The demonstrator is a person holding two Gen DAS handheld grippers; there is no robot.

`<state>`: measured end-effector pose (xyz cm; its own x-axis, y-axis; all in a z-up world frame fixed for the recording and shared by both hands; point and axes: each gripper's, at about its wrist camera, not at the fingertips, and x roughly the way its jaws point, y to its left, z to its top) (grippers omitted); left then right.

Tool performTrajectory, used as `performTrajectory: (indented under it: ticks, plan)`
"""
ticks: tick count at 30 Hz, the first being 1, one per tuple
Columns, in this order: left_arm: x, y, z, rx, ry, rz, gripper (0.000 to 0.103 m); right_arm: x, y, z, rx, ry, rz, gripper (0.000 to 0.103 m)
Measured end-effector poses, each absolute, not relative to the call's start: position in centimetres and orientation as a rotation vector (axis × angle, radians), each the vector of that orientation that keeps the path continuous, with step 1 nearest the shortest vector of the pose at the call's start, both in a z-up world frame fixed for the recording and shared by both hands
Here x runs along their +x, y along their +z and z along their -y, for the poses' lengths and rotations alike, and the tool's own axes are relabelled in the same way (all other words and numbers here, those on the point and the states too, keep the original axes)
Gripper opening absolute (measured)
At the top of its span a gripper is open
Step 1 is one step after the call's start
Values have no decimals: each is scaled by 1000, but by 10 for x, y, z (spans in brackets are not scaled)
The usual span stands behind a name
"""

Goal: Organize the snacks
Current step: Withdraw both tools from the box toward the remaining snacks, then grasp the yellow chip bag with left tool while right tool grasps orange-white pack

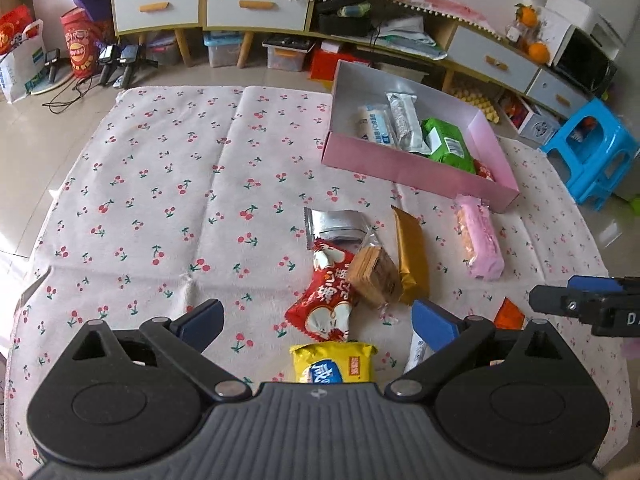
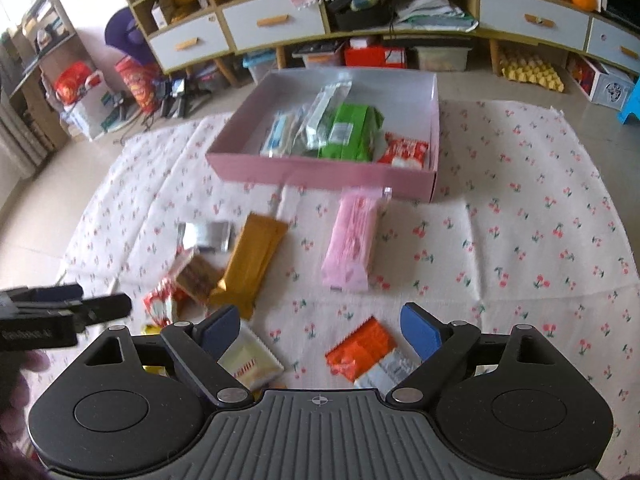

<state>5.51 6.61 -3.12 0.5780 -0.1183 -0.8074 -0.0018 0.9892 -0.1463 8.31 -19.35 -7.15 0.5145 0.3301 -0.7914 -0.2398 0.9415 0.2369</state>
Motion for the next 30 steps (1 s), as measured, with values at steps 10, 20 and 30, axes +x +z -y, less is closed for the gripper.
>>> performTrajectory:
  ticks: [10, 20, 30]
  plan:
    - [53, -39, -84, -129, -75, -971, 100, 80, -84, 190, 41, 344, -992, 89]
    - [56, -50, -86, -208, -155, -1074, 83, 87, -93, 197, 59, 338, -1047, 89]
    - [56, -72, -84, -272, -187, -1191, 74, 92, -110, 199, -19, 356, -1118, 89]
